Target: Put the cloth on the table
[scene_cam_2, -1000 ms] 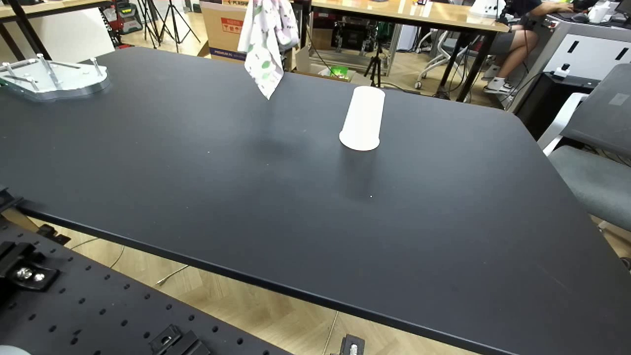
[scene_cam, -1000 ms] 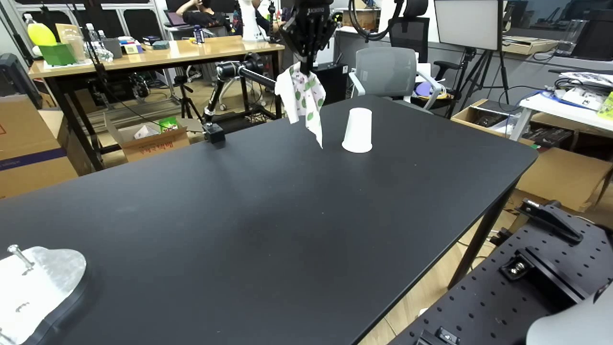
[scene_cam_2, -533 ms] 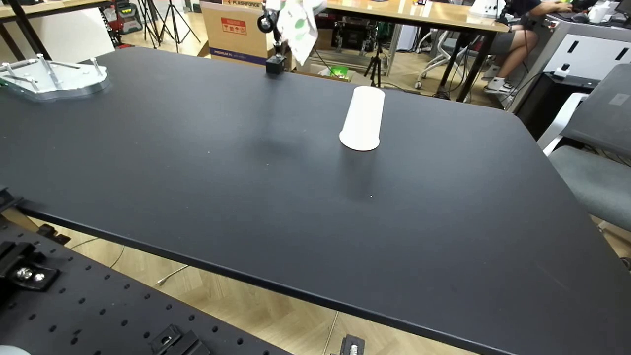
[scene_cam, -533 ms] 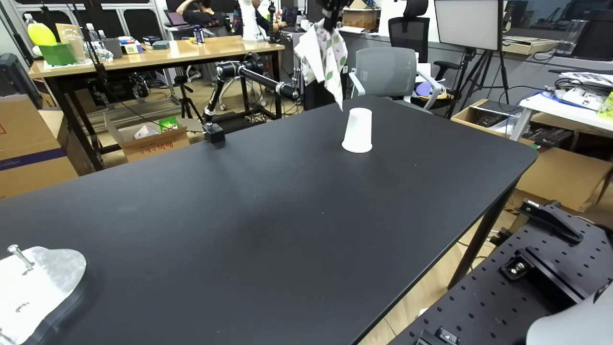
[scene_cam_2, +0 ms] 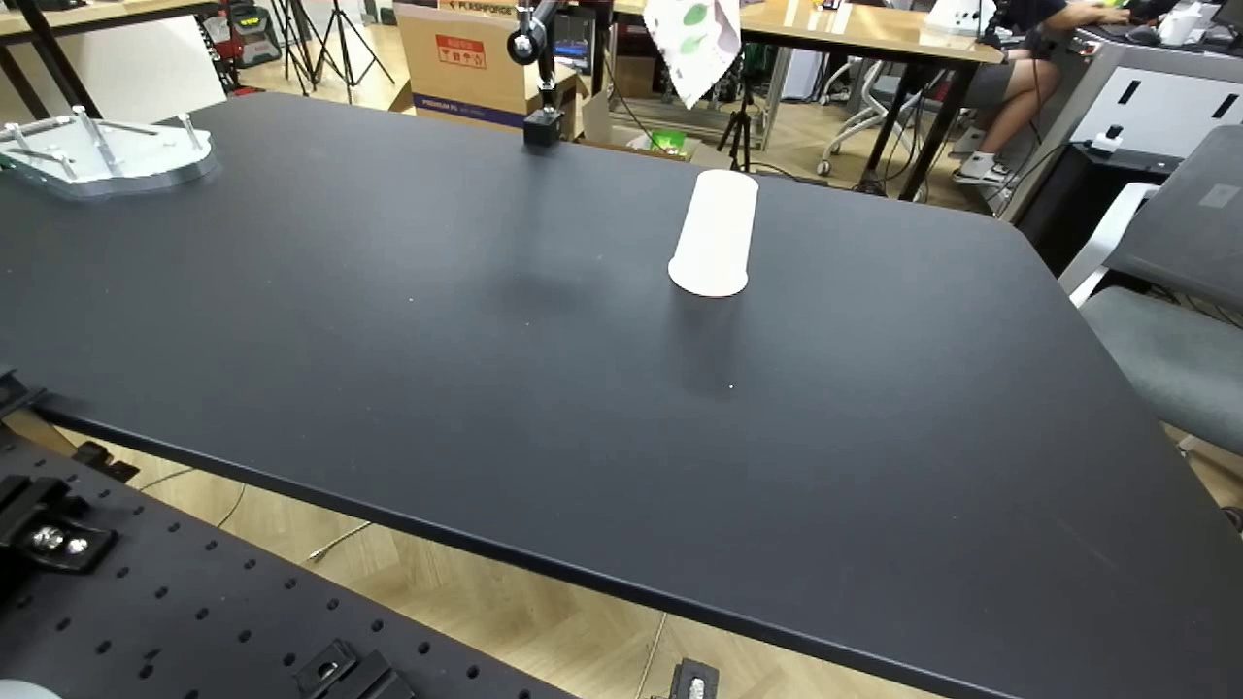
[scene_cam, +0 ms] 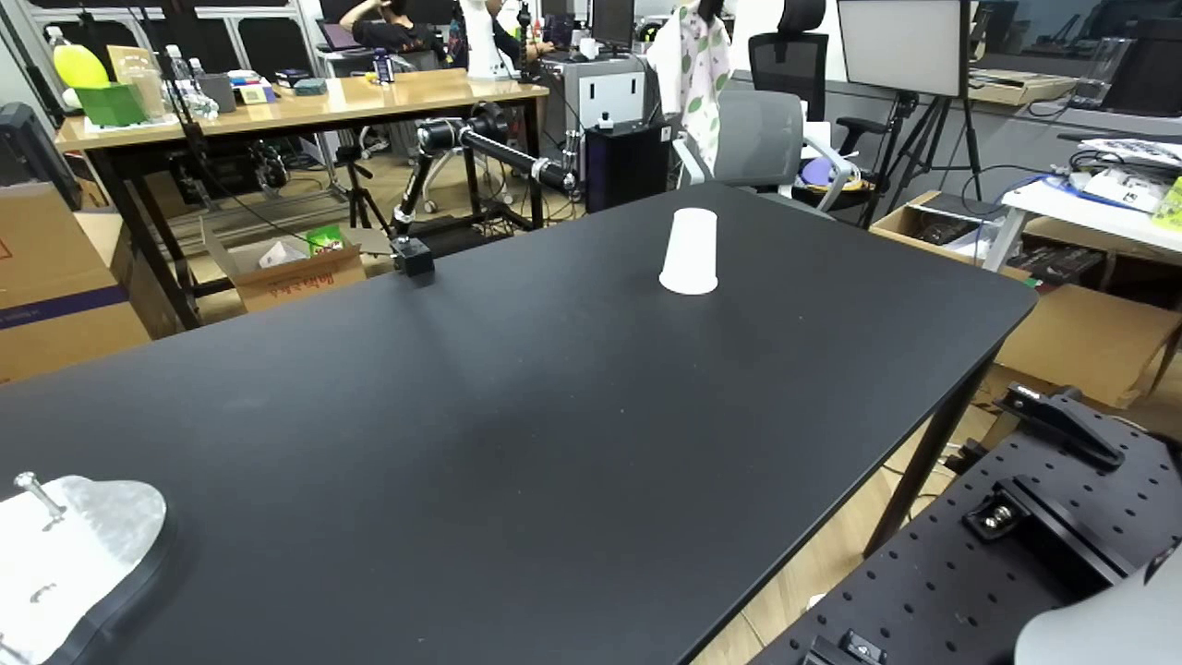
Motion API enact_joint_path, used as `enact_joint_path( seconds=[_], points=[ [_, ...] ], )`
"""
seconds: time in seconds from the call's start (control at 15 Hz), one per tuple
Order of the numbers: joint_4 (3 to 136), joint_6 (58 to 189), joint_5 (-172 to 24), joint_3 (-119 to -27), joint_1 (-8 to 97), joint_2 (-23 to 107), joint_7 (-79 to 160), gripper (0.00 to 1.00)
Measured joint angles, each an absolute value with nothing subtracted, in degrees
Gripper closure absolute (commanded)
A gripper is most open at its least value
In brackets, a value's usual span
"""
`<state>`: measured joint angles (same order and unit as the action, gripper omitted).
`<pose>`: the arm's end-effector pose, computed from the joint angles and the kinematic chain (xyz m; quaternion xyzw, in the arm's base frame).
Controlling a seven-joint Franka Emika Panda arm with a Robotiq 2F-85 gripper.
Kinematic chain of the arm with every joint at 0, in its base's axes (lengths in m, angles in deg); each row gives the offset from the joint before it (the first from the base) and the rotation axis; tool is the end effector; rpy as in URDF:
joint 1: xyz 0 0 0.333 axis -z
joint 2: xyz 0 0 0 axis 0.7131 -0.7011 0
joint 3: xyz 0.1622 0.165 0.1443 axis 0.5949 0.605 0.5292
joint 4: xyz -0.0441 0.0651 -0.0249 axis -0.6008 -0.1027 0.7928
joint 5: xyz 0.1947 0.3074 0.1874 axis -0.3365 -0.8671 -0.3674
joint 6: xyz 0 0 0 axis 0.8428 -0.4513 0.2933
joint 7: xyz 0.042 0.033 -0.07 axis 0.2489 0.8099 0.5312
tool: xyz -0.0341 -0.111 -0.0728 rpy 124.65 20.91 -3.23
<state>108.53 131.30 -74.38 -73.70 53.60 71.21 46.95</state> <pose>0.5324 -0.1206 0.4080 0.9753 -0.0771 0.2040 0.0338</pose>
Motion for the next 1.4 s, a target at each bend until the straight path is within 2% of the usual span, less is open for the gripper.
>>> enact_joint_path(
  seconds=[0.93, 1.0, 1.13, 1.4],
  points=[
    [103.69, 131.69, -74.53, -75.0, 54.18, 56.65, 38.34, 1.0],
    [103.29, 131.59, -74.57, -75.15, 54.18, 56.07, 38.08, 0.73],
    [102.43, 130.78, -74.65, -75.28, 54.17, 55.02, 37.65, 0.68],
    [100.92, 128.34, -75.95, -75.34, 54.16, 53.51, 37.43, 0.39]
  ],
)
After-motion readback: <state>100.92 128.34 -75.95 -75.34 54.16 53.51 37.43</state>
